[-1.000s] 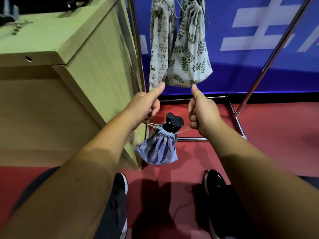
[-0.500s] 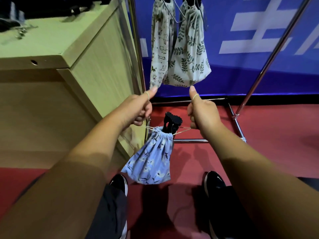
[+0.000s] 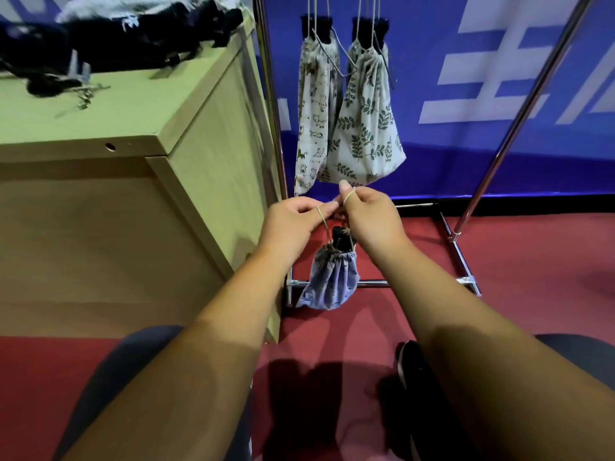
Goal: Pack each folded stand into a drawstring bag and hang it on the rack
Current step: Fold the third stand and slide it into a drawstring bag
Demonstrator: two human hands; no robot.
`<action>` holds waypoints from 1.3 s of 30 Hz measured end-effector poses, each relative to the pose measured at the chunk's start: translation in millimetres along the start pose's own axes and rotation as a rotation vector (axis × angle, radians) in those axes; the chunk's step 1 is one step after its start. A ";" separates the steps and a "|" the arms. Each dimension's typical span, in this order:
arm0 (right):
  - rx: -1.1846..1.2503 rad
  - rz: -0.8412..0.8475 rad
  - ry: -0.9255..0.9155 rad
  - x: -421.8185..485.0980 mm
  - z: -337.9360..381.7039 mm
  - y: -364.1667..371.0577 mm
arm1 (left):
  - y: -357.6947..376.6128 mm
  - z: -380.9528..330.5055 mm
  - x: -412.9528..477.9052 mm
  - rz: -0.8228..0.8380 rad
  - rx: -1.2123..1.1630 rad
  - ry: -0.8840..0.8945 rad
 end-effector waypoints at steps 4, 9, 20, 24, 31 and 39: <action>0.090 0.023 0.123 1.7 2.5 2.5 | 5.0 -0.2 -5.2 -0.073 -0.116 -0.023; 0.106 0.103 0.265 -1.0 -0.4 4.6 | 11.5 -3.2 -11.7 0.009 -0.130 -0.062; 0.431 0.264 0.395 -40.4 19.2 2.4 | -2.0 -20.0 -24.7 0.174 0.053 -0.101; 0.385 0.357 0.318 -61.1 39.7 -10.2 | -1.3 -33.4 -45.8 0.415 0.044 -0.009; 0.171 0.307 0.185 -75.0 73.4 -55.2 | 9.4 -61.9 -71.4 0.370 0.045 0.001; -0.206 0.160 -0.022 -55.4 114.3 -120.7 | 20.9 -133.8 -53.1 0.133 0.188 0.068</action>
Point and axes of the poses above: each hand's wrist, its own x-axis towards the middle knuckle, its own y-axis out of the palm, z = x × y, the point moved 4 cm from there along x, towards the middle knuckle, and after that the axes turned 4 degrees about x, right-handed, at the moved point
